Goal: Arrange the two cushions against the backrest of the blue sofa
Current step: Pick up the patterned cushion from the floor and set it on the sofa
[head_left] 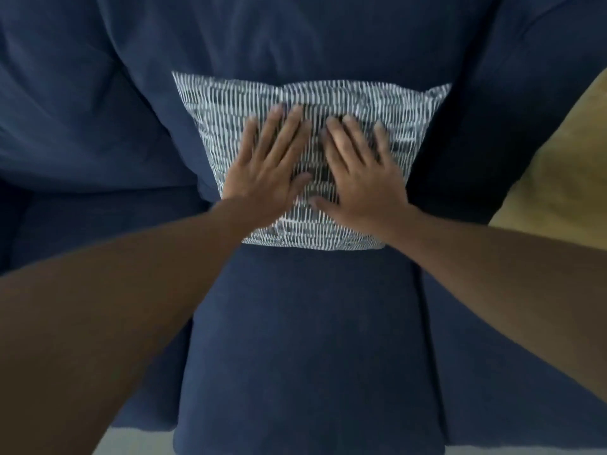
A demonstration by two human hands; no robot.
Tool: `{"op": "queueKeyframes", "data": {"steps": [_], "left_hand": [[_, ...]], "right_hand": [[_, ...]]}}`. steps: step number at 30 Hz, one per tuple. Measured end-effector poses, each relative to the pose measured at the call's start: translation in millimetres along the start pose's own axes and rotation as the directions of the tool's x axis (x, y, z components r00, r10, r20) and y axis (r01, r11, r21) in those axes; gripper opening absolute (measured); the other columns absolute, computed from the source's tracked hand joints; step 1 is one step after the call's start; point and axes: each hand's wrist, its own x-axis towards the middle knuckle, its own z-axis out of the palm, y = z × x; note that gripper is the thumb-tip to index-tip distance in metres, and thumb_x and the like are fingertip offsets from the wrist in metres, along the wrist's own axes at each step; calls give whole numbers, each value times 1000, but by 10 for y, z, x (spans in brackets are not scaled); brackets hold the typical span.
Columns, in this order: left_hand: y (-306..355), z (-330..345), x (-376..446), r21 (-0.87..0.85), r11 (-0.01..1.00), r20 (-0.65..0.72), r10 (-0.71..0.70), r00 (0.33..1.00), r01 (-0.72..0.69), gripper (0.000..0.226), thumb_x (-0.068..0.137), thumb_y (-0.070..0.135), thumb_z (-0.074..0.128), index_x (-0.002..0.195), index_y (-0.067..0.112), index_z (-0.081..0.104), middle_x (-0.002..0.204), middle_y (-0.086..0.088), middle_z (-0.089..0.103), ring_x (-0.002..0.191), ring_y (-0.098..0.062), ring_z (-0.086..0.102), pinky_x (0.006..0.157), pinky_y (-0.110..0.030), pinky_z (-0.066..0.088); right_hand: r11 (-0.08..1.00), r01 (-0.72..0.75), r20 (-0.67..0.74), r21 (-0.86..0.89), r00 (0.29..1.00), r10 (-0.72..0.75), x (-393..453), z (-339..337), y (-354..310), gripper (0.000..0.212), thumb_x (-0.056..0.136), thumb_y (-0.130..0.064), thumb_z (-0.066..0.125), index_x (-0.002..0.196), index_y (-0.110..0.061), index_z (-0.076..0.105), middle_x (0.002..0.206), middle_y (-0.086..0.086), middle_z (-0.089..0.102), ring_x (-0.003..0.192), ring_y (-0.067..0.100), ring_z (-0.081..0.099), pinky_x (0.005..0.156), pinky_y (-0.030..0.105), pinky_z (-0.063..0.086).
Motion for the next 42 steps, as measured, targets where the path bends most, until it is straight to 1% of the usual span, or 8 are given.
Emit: {"op": "queueKeyframes", "data": {"steps": [6, 11, 14, 20, 26, 30, 35, 42], "left_hand": [[-576, 203, 303, 94, 989, -65, 124, 990, -118, 74, 113, 64, 19, 172, 23, 3, 180, -12, 2, 164, -43, 12, 127, -60, 0], [-498, 214, 303, 122, 992, -99, -33, 995, 45, 66, 115, 59, 18, 172, 27, 12, 177, -19, 19, 161, -48, 21, 127, -66, 9], [-233, 258, 87, 137, 974, -218, -150, 964, 182, 65, 115, 52, 25, 170, 16, 24, 170, -24, 34, 155, -51, 33, 125, -69, 20], [320, 646, -750, 2, 996, -172, 89, 981, -90, 76, 114, 57, 22, 167, 16, -16, 171, -17, 8, 155, -43, 17, 130, -53, -14], [213, 867, -406, 188, 982, -182, 64, 981, -29, 79, 109, 68, 33, 166, 13, 37, 164, -16, 48, 150, -40, 47, 122, -65, 27], [10, 962, -157, 159, 986, -181, 85, 980, -56, 77, 109, 70, 30, 165, 17, 36, 166, -18, 45, 152, -39, 44, 118, -70, 30], [-338, 1033, -216, -7, 995, 31, -100, 995, 100, 85, 104, 80, 9, 168, 28, 26, 173, -13, 33, 155, -41, 35, 120, -57, 24], [-579, 1030, -733, 174, 939, 11, -304, 953, 297, 61, 116, 53, 18, 169, 24, 17, 170, -30, 29, 156, -52, 29, 117, -81, 15]], "right_hand": [[996, -78, -104, -40, 992, 74, 194, 274, 680, 95, 107, -78, 19, 175, -12, 13, 182, 15, 14, 168, 40, 15, 129, 73, 12], [973, -228, -144, -28, 964, 222, 229, 276, 758, 84, 113, -66, 25, 175, -10, 19, 181, 16, 19, 167, 40, 17, 131, 69, 14], [944, -329, -325, -24, 896, 304, 120, 247, 529, 75, 114, -51, 38, 168, 1, 36, 172, 27, 36, 160, 49, 33, 128, 71, 21], [999, 40, -300, 18, 953, -33, -682, 590, -447, 74, 112, -48, 48, 163, 4, 42, 167, 23, 47, 154, 45, 45, 123, 71, 28], [997, -66, -317, -36, 947, 52, -361, 1039, -231, 94, 108, -74, 37, 166, 0, 37, 170, 20, 44, 158, 36, 41, 123, 72, 22], [993, -109, -357, -54, 930, 83, -164, 1279, 179, 96, 106, -77, 35, 167, -3, 34, 171, 20, 42, 159, 35, 41, 120, 74, 27], [992, -126, -376, -16, 920, 110, -217, 1408, 337, 84, 107, -74, 40, 160, -9, 48, 160, 16, 57, 144, 35, 57, 116, 65, 39], [908, -418, -302, -39, 871, 388, -577, 1289, 477, 80, 115, -57, 31, 167, 3, 33, 171, 30, 36, 159, 47, 35, 121, 81, 22]]}}
